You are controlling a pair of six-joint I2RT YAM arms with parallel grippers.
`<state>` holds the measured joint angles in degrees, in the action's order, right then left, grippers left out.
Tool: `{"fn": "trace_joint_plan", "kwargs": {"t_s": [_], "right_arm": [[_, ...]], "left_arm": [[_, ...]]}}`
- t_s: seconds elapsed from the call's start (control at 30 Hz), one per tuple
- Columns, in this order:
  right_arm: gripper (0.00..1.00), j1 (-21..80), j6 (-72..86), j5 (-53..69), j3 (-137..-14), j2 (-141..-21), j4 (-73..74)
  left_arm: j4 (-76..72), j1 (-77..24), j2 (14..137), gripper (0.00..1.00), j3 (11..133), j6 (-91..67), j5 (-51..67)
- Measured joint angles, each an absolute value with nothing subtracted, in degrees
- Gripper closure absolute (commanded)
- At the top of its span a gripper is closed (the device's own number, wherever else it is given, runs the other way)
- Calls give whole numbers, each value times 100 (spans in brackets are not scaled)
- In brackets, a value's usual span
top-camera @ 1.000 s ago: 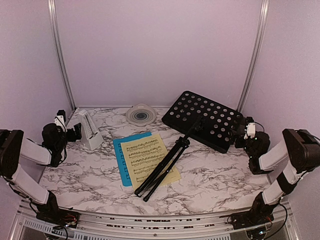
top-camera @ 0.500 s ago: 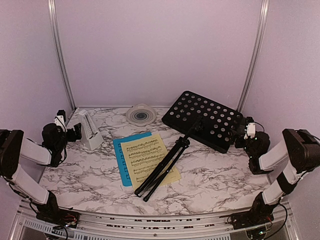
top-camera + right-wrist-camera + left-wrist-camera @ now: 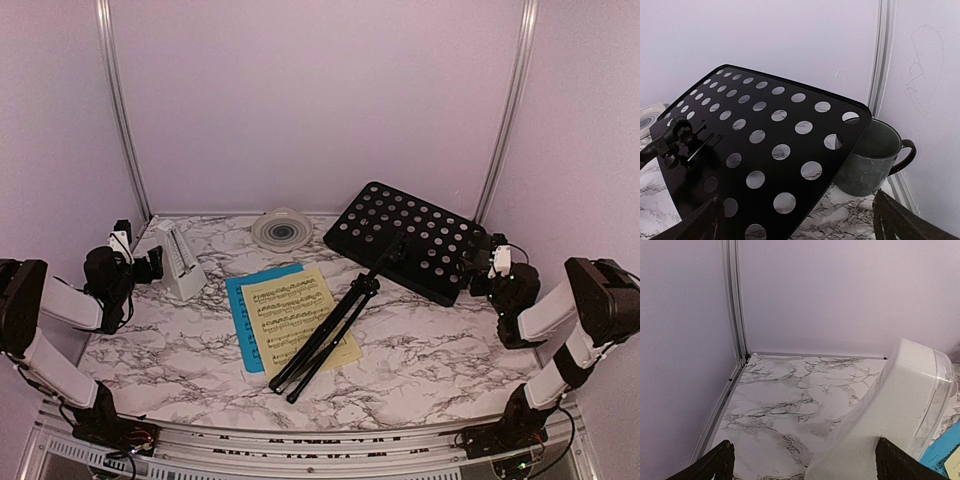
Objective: Pack up the instrument practice props
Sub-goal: Reset both arms
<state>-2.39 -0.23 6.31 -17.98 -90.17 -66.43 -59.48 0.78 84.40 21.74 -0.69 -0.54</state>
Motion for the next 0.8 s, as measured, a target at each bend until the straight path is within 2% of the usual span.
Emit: {"fn": "trace_joint_plan", "kwargs": {"t_s": [0.8], "right_arm": [[0, -239, -23, 631, -1798, -9015, -6641]], "left_arm": [[-5948, 78, 8440, 1, 2174, -32, 3]]}}
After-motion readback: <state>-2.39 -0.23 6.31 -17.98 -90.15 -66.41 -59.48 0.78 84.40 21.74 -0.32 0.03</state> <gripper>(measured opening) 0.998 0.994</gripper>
